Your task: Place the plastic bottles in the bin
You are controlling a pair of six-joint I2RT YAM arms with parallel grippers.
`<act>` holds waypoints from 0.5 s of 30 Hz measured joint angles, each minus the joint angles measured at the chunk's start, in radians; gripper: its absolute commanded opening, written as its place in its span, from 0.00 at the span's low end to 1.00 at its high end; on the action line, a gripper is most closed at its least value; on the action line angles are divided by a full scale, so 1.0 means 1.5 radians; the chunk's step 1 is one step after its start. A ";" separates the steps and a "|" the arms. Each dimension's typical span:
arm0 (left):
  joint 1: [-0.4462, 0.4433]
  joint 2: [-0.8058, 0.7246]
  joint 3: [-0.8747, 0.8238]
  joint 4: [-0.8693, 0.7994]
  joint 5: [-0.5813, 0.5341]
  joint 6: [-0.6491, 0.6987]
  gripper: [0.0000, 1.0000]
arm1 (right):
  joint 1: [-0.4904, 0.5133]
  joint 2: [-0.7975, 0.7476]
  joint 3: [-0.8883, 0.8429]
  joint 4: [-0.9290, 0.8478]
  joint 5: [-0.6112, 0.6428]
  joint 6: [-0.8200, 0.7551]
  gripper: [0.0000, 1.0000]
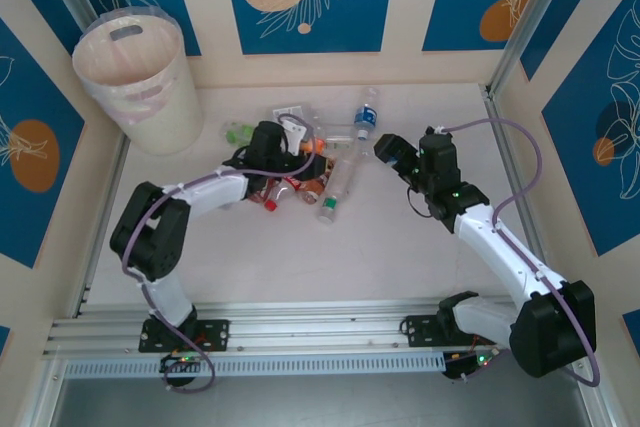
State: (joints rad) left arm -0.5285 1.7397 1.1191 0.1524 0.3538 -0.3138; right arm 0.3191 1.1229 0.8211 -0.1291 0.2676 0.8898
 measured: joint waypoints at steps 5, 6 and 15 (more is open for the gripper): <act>0.043 -0.091 0.000 -0.036 -0.051 0.029 0.47 | -0.002 0.000 0.000 -0.013 0.014 0.002 1.00; 0.054 -0.107 0.001 -0.043 -0.061 0.034 0.47 | -0.002 0.000 0.000 -0.015 0.014 0.002 1.00; 0.161 -0.206 0.035 -0.079 -0.151 0.080 0.47 | 0.023 0.001 0.003 -0.039 0.049 -0.022 1.00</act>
State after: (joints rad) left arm -0.2863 1.4303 1.1713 0.0338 0.1280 -0.1940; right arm 0.3534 1.1240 0.8253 -0.1879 0.3412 0.8570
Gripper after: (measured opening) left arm 0.532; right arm 0.995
